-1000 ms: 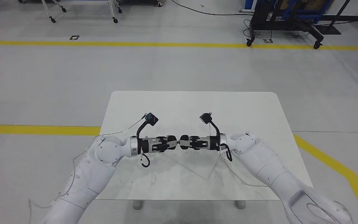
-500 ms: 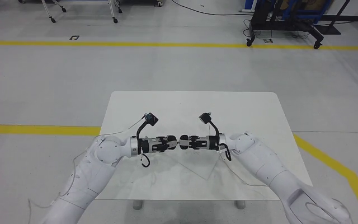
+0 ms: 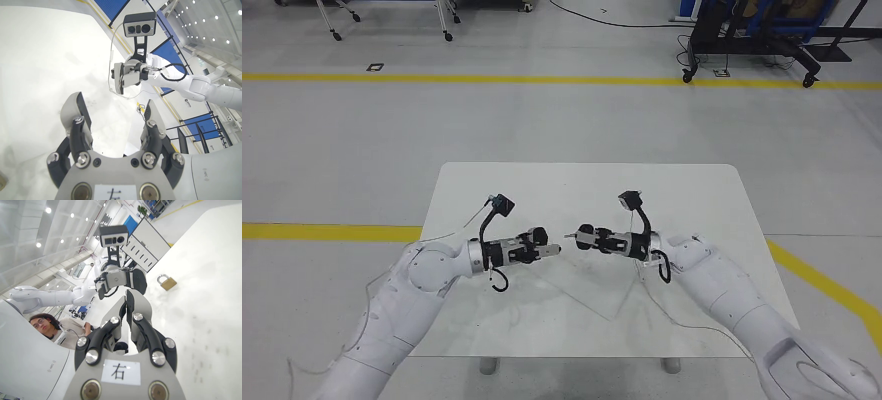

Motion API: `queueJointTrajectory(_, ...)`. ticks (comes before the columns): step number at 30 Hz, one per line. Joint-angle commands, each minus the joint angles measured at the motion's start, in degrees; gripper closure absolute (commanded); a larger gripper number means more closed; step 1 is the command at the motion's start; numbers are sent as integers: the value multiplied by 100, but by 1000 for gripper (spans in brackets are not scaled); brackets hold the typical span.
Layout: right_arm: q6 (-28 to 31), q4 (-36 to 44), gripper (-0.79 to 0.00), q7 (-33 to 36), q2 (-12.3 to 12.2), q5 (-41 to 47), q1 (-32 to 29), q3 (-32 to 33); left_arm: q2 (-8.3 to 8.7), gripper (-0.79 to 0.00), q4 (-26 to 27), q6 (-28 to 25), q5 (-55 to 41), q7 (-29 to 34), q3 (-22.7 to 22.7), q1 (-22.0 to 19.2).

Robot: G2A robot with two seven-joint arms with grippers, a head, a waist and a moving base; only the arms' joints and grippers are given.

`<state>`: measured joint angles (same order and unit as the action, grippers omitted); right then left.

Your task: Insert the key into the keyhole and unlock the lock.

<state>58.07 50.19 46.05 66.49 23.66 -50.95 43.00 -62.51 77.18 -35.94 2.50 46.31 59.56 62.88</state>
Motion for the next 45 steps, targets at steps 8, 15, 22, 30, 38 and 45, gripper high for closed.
queueJointTrajectory(8, -7, 685, 0, -230, -526, -100, -828, 1846, 222, -785, 957, 175, 667, -389, 850, 577)
queueJointTrajectory(15, -7, 685, 0, -230, -526, -100, -828, 1846, 222, -785, 957, 175, 667, -389, 850, 577)
queueJointTrajectory(22, -7, 685, 0, -230, -526, -100, -828, 1846, 352, -785, 2151, 1157, 4101, -1996, 1462, 1363)
queueJointTrajectory(30, -7, 685, 0, -230, -526, -100, -828, 1846, 406, -785, 2661, 2583, 6069, -1361, 1545, 2017)
queueJointTrajectory(38, -7, 685, 0, -230, -526, -100, -828, 1846, 169, -782, 1606, 3025, 6407, -730, 448, 1109)
queueJointTrajectory(45, -7, 685, 0, -230, -526, -100, -828, 1846, 47, -610, 1260, 3083, 6276, -435, 66, 877)
